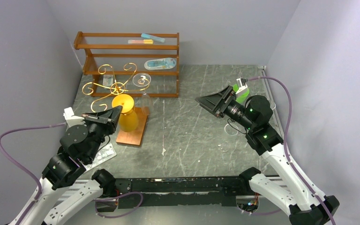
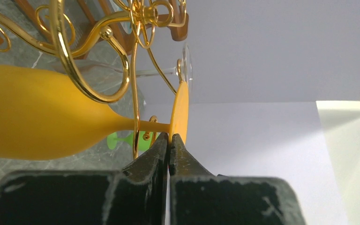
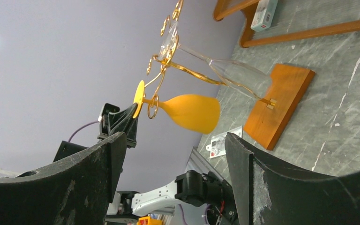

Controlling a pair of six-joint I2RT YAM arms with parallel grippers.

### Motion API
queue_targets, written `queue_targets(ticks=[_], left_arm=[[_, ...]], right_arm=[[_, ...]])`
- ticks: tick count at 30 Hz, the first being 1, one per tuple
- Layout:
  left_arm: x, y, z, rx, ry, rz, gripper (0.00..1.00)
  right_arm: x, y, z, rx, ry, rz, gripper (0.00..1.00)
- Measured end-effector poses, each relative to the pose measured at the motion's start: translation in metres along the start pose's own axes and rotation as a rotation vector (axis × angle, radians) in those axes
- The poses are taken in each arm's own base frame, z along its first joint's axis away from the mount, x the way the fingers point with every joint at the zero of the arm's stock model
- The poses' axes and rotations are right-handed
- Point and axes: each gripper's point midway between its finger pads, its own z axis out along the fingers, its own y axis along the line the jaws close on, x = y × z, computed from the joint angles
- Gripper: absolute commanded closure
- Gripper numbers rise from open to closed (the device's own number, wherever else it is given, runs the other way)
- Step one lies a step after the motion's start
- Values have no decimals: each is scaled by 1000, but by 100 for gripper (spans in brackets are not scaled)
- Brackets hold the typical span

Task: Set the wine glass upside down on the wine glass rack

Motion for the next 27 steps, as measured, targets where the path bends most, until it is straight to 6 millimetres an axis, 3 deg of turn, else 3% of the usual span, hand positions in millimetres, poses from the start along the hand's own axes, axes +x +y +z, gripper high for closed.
queue_targets(ticks=[12,27], left_arm=[[21,8,9,-31,80,123,95],[8,9,-1,-33,47,109,95]], right_arm=[[3,-9,2,20,7,9,20],[5,-13,2,29,7,12,20]])
